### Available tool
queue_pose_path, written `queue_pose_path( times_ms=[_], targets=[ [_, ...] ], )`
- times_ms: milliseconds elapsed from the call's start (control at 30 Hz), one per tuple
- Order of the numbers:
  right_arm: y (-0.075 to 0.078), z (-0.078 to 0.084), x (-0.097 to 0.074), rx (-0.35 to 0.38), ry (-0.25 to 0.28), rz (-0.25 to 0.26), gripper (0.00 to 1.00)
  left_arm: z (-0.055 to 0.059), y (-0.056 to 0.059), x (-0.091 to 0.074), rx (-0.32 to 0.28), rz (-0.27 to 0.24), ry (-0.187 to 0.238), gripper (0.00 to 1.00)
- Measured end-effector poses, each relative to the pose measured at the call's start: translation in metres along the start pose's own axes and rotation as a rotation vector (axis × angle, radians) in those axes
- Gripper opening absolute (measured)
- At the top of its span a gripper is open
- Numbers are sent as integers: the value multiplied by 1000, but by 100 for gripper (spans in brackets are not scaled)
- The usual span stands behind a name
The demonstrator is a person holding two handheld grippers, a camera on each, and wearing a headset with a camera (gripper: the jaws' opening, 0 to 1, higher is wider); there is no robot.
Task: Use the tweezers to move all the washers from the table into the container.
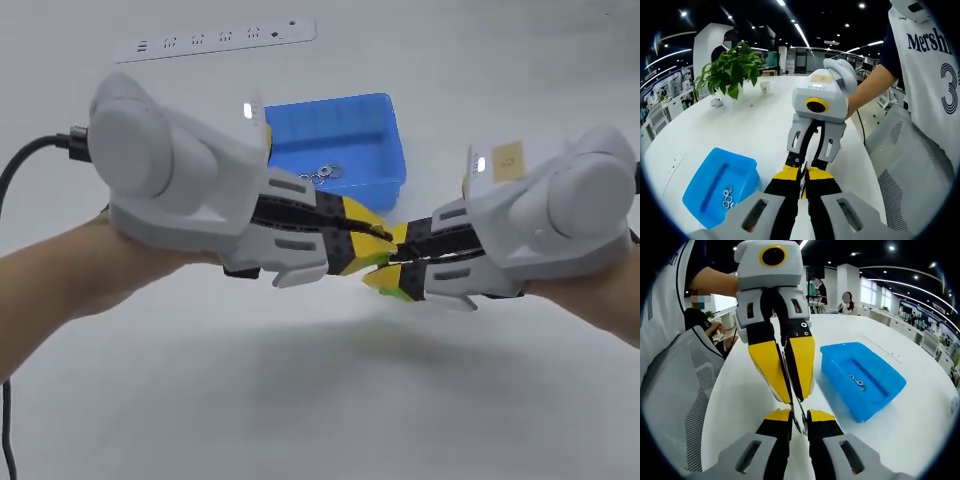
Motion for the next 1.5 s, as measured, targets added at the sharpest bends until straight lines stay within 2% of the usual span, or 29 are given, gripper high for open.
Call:
queue_pose_path(
  times_ms=[767,900,1067,1200,1500],
  targets=[
    [0,2,2,10,0,-2,13,2,-2,1,-1,-2,-1,7],
    [0,4,3,-16,-4,-7,12,0,-3,3,-3,-4,3,7],
    [0,3,2,-16,0,-11,11,-1,-5,4,-14,-3,13,7],
    [0,2,2,-35,-7,0,10,-1,-3,3,-7,2,7,7],
    [3,-20,-3,-34,19,9,11,-14,-5,-15,-20,-8,51,7]
  ],
)
Point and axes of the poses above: the centre of the closed fingertips' face, and the gripper's own axes: x roughly forward along the fingers, y roughly to its right, z roughly out of its underside, the point moved 1 cm from there along -x, roughly backward along the fingers, and after that the axes turned 5 degrees about -x, right-handed, at the moved point
